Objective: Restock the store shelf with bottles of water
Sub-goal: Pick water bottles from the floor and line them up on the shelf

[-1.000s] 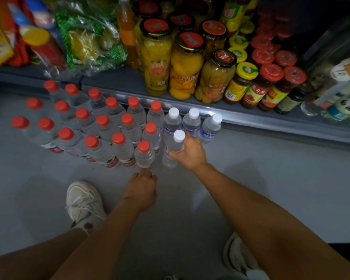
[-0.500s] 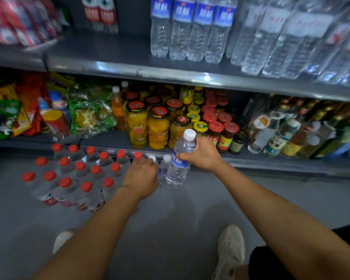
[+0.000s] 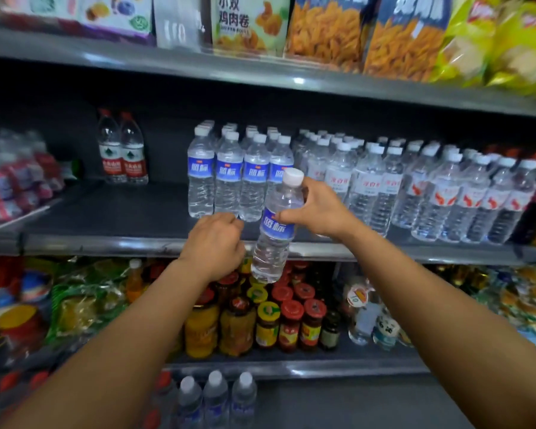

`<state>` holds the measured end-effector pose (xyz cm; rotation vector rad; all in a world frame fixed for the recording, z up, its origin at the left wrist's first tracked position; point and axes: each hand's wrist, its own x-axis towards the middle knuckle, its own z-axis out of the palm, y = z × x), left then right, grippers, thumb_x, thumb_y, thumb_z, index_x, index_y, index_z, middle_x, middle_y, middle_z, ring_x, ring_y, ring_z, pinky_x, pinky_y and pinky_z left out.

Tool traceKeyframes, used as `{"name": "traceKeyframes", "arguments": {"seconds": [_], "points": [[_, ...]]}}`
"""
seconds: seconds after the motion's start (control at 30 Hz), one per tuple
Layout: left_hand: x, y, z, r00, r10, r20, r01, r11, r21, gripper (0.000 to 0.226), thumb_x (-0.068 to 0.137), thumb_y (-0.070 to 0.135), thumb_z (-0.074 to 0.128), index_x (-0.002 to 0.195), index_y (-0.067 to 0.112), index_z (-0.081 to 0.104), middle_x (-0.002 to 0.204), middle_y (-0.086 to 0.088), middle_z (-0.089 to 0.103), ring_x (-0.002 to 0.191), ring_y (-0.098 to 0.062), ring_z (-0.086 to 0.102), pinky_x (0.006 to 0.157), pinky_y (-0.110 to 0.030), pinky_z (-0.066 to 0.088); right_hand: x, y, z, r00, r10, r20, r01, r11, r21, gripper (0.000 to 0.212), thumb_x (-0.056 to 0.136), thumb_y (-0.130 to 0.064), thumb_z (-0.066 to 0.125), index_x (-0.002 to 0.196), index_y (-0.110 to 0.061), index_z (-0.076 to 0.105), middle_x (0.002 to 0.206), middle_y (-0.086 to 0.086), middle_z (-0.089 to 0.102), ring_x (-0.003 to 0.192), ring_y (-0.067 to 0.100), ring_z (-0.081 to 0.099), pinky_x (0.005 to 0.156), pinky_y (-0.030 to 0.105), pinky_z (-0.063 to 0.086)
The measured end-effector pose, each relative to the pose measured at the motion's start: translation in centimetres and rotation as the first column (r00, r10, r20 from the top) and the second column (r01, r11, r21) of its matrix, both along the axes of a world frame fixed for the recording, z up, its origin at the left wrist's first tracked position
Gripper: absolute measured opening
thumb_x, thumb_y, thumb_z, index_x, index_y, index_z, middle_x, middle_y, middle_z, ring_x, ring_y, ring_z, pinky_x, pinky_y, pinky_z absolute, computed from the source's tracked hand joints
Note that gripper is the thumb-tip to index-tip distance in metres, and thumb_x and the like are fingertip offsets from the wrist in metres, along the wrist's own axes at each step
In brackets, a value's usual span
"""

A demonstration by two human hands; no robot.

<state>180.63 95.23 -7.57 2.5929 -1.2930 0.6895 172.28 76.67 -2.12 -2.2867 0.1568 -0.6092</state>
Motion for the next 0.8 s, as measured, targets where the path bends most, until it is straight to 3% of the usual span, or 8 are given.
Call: {"name": "traceKeyframes", "arguments": {"seconds": [0.23, 0.33, 0.43, 0.57, 0.67, 0.8], "points": [[4.1, -3.3, 2.5, 0.999, 0.003, 0.044, -0.005, 0.999, 0.037, 0.036, 0.094, 0.030, 0.045, 0.124, 0.013, 0.053, 0.121, -0.004, 0.054, 0.117, -0.023, 0.047, 0.098, -0.032, 0.033, 4.8, -4.7, 5.2, 0.997, -0.013, 0.079, 0.015, 1.000, -0.019, 0.045, 0.069, -0.011, 0.077, 0.110, -0.012, 0.060, 0.097, 0.003, 0.072, 0.090, 0.017, 0.070, 0.086, 0.043, 0.056], [5.5, -4.2, 2.3, 0.999, 0.003, 0.043, -0.005, 0.999, 0.051, 0.036, 0.095, 0.030, 0.044, 0.126, 0.014, 0.052, 0.122, -0.002, 0.053, 0.117, -0.022, 0.047, 0.099, -0.031, 0.033, 6.4, -6.2, 5.7, 0.999, 0.008, 0.039, -0.007, 1.000, -0.026, 0.044, 0.073, -0.005, 0.074, 0.113, -0.013, 0.058, 0.101, 0.002, 0.070, 0.091, 0.014, 0.069, 0.084, 0.034, 0.057], [6.8, -4.9, 1.7, 1.000, 0.008, 0.026, -0.010, 0.998, 0.067, 0.036, 0.095, 0.030, 0.043, 0.127, 0.015, 0.051, 0.122, -0.002, 0.053, 0.118, -0.021, 0.046, 0.100, -0.031, 0.032, 7.7, -7.4, 5.3, 1.000, 0.010, -0.018, -0.011, 0.999, -0.043, 0.036, 0.075, -0.004, 0.073, 0.106, -0.016, 0.059, 0.093, -0.003, 0.069, 0.080, 0.008, 0.066, 0.072, 0.026, 0.053], [7.9, -5.6, 1.2, 1.000, 0.013, 0.021, -0.015, 0.996, 0.085, 0.037, 0.095, 0.030, 0.043, 0.128, 0.014, 0.050, 0.123, -0.002, 0.053, 0.118, -0.022, 0.046, 0.102, -0.033, 0.031, 9.0, -9.0, 4.4, 0.996, 0.019, -0.087, -0.021, 0.999, -0.026, 0.028, 0.078, -0.001, 0.072, 0.097, -0.016, 0.059, 0.091, 0.001, 0.069, 0.079, 0.011, 0.067, 0.069, 0.023, 0.055], [8.4, -6.0, 1.0, 1.000, 0.019, 0.024, -0.022, 0.995, 0.094, 0.039, 0.096, 0.029, 0.043, 0.131, 0.014, 0.049, 0.125, -0.002, 0.052, 0.120, -0.022, 0.045, 0.103, -0.033, 0.031, 9.5, -10.0, 4.5, 0.992, 0.052, -0.118, -0.051, 0.999, 0.006, 0.027, 0.081, 0.000, 0.070, 0.093, -0.019, 0.057, 0.083, -0.007, 0.065, 0.068, -0.004, 0.063, 0.061, 0.011, 0.047], [8.7, -6.5, 0.7, 1.000, 0.023, 0.015, -0.024, 0.995, 0.095, 0.040, 0.096, 0.029, 0.043, 0.132, 0.014, 0.049, 0.129, -0.003, 0.052, 0.123, -0.022, 0.044, 0.106, -0.033, 0.030, 10.2, -10.5, 4.6, 0.981, 0.042, -0.189, -0.044, 0.999, -0.005, 0.045, 0.078, -0.013, 0.075, 0.118, -0.010, 0.053, 0.103, 0.000, 0.061, 0.095, 0.013, 0.059, 0.083, 0.027, 0.048]]}}
